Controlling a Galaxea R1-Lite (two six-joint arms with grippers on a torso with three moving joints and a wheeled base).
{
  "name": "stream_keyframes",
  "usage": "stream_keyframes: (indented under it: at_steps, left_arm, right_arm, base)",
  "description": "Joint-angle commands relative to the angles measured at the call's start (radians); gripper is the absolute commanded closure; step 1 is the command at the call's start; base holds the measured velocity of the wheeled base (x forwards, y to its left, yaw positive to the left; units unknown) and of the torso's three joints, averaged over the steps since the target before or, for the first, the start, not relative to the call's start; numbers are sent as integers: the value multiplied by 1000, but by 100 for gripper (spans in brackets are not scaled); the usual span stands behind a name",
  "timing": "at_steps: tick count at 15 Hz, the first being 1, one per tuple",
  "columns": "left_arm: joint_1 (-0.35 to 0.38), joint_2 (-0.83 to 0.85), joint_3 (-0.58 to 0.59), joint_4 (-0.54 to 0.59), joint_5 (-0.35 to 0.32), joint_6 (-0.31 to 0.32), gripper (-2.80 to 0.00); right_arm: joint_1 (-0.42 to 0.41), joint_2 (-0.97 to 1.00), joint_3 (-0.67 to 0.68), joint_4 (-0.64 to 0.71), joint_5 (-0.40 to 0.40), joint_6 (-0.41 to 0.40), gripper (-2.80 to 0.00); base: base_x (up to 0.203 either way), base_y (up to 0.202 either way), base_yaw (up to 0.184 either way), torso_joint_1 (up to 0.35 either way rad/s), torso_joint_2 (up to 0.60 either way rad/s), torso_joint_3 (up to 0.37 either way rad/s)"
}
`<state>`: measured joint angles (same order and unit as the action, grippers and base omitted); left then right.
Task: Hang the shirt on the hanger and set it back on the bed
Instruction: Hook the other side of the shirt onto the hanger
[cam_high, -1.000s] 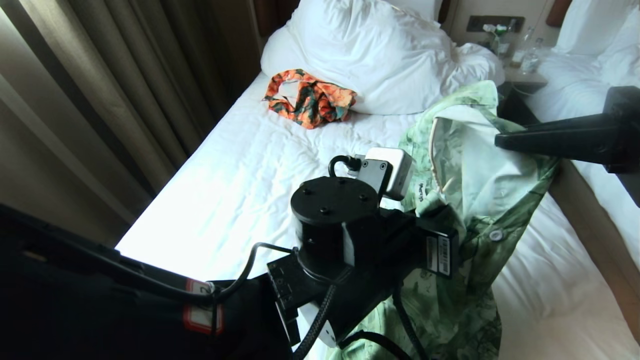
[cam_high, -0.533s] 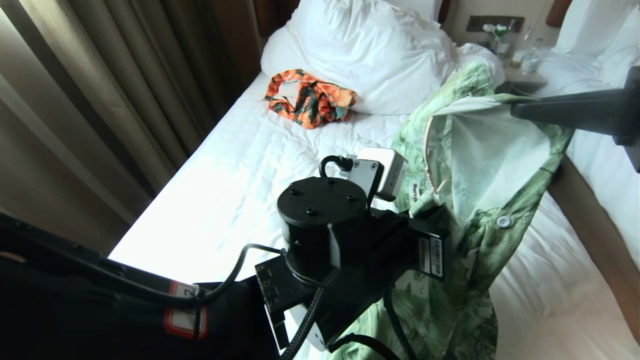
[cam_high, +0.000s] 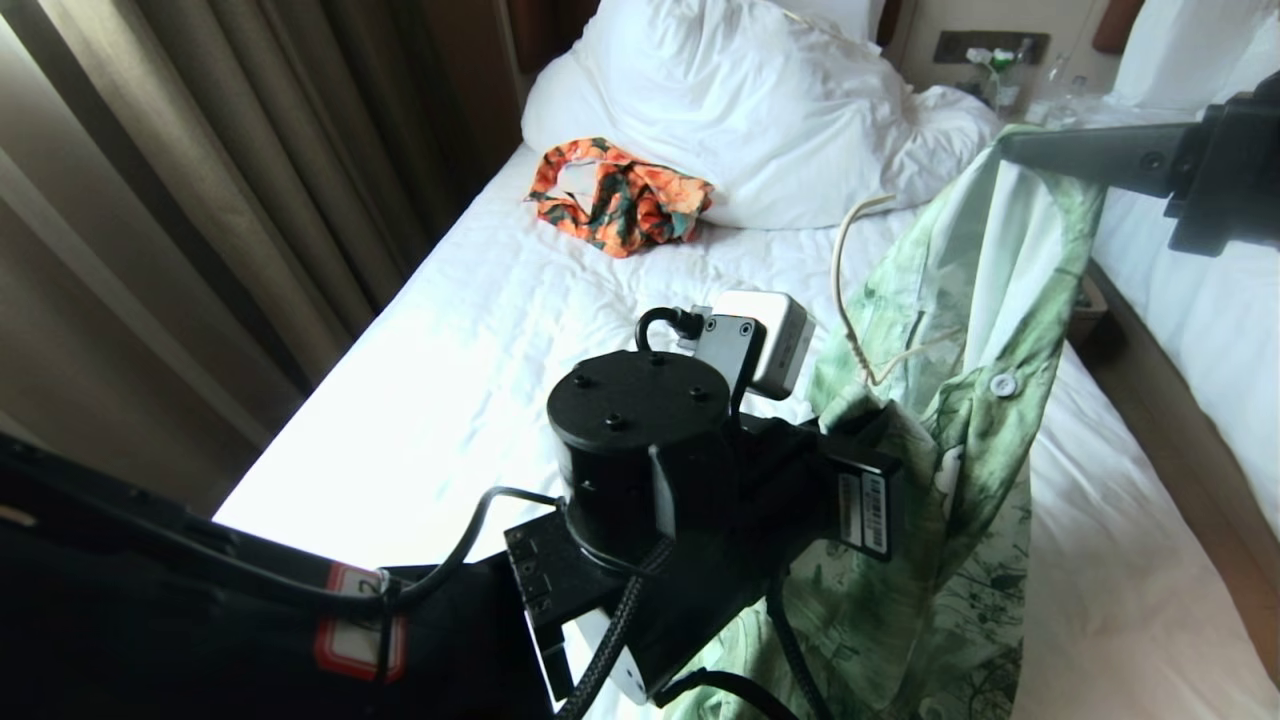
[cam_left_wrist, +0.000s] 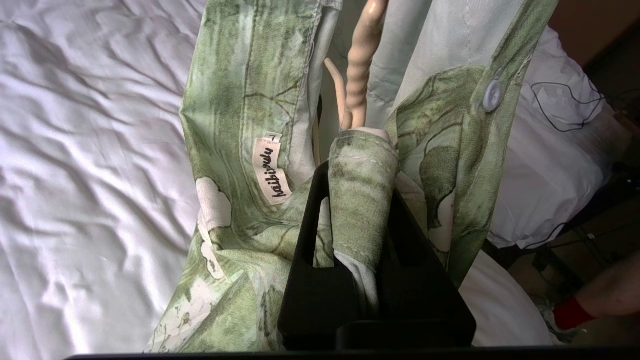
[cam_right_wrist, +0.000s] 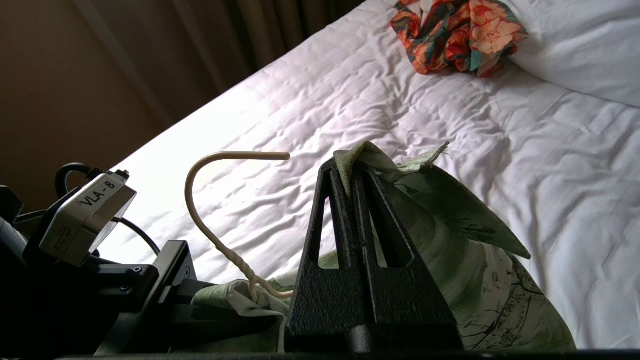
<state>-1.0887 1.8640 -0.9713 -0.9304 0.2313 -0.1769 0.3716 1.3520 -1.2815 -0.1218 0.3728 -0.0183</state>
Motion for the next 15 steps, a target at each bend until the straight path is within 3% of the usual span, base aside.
stream_keyframes:
  at_steps: [1,7,15]
  left_arm:
    - [-3,0,-3,-5,2,-1,0]
    - [-16,1,-17,-5,1,-1,0]
    - [-16,12,-17,-5,0,-3,0]
  right_arm:
    - [32,16,-1,1,3,-1,0]
    - [209,13,28,57,-5,-4,0]
    - [342,-86,50,277,20,-1,0]
  base:
    - [0,0,0,0,0,0]
    - [0,0,0,0,0,0]
    - [0,0,0,0,0,0]
